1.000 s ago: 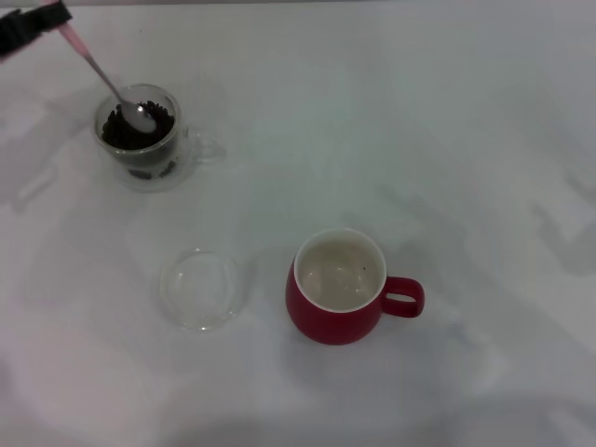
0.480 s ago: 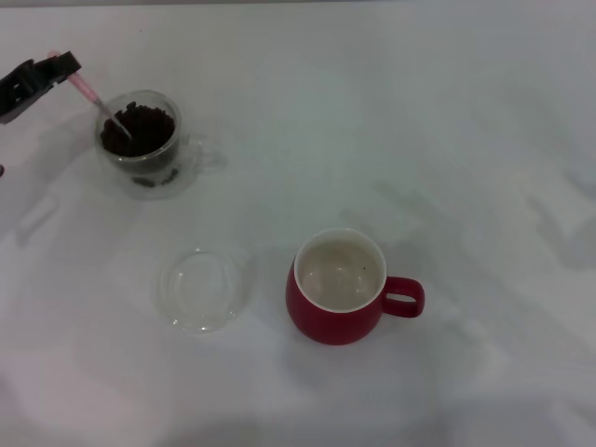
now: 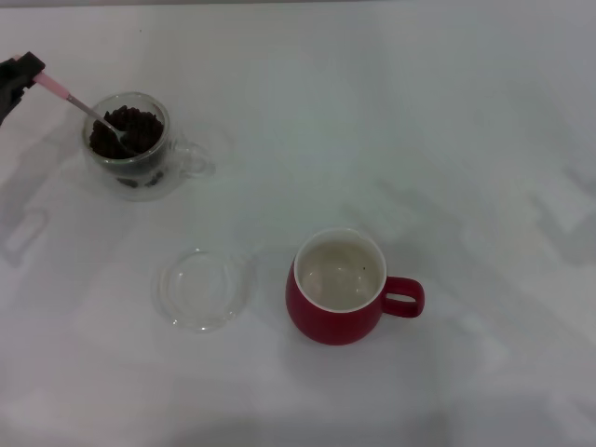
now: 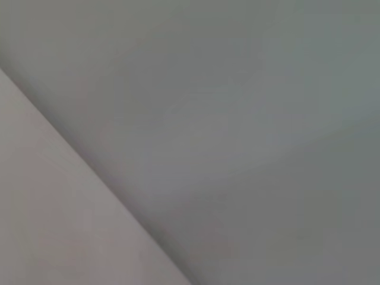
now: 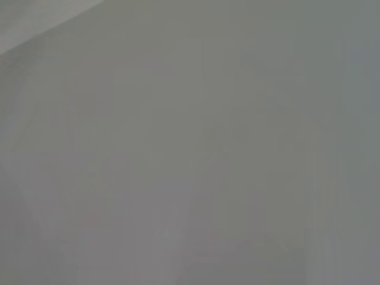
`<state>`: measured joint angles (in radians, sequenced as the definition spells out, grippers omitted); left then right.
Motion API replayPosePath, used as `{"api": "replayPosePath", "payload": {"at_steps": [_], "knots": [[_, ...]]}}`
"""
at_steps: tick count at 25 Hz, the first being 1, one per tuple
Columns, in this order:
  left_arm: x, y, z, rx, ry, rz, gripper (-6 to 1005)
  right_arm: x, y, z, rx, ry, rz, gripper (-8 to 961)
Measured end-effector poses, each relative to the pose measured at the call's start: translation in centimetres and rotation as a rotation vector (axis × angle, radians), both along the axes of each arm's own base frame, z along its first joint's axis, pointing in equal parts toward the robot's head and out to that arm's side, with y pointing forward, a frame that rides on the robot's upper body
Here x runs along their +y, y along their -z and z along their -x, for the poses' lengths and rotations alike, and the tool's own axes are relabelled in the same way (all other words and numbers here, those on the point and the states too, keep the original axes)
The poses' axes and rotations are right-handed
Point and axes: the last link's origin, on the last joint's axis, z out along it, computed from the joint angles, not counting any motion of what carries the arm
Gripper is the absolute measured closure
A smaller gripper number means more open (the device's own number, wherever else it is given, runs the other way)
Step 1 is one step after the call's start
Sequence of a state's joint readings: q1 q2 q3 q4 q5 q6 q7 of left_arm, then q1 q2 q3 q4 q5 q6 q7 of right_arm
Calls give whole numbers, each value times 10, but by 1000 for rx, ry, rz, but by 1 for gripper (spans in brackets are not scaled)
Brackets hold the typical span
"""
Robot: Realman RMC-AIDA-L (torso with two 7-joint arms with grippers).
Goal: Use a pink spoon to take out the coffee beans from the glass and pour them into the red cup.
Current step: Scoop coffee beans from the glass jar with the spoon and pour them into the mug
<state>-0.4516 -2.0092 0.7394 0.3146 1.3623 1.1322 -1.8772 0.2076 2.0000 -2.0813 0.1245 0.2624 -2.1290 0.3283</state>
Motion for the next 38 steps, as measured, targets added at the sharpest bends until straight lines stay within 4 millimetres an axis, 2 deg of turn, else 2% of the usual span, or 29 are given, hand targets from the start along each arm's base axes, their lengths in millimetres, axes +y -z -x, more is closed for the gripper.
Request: {"api": "replayPosePath", "payload": {"at_steps": [11,16,24,38], "knots": [[-23,-9,17,-102,-62,-87,869,0,-2,-1,-5,-2,-3,340],[-30,-12,14,-107,-11,-102,870,2,-2,0,-4,-9,-3,340],[-29,-13,-6,-115,126,-65,869,5,1,4,-1,-24,0,341],[-9,5,-55,-127,323,84,870,6,2,5,-16,-30,-17,341]]}}
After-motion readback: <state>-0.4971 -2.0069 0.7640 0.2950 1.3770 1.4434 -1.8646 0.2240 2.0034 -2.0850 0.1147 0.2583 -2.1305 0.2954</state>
